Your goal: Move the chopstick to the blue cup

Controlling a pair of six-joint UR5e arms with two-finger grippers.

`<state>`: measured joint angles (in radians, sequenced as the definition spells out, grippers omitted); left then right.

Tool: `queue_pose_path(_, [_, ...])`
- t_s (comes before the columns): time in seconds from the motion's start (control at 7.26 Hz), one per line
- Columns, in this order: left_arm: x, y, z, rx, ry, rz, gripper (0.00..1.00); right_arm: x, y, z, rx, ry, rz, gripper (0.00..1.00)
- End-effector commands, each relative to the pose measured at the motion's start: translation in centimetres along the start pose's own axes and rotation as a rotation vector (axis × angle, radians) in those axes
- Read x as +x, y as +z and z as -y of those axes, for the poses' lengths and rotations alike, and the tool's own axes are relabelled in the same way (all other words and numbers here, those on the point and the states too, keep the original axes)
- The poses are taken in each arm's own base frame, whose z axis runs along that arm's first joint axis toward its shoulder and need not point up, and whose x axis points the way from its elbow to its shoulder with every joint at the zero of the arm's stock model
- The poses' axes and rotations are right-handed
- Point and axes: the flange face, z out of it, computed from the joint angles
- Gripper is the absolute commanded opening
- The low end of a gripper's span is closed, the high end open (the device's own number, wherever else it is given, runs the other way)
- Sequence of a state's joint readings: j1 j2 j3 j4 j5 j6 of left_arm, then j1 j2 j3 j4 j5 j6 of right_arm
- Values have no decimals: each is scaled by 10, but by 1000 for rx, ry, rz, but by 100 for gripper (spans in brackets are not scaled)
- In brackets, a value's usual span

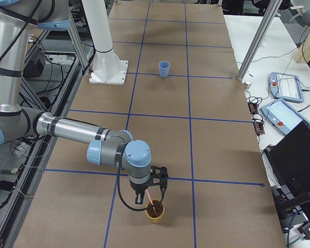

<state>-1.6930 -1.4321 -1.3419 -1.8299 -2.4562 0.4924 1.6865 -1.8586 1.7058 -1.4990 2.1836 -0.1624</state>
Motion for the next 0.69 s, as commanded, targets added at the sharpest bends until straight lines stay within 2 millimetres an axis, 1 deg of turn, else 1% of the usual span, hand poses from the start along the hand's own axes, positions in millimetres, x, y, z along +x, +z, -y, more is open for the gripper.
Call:
queue_pose_path(0.0, [0,2,-4,-1,-1,-2,98,-2,-3,4,6,-8,3,41])
queue_pose_path(0.14, [0,2,-4,-1,-1,-2,98,-2,-3,3,8,-11,3,59])
queue_pose_path(0.28, [0,1,-3,1,-1,-1,98,-3,-5,3,11,-14,2,83])
queue_pose_path(0.41, [1,1,-3,0,1,-1,98,-4,-5,2,5,-8,8,89])
queue_pose_path(0.55, [1,1,-3,0,1,-1,98,-11,-17,7,-21,18,10,88])
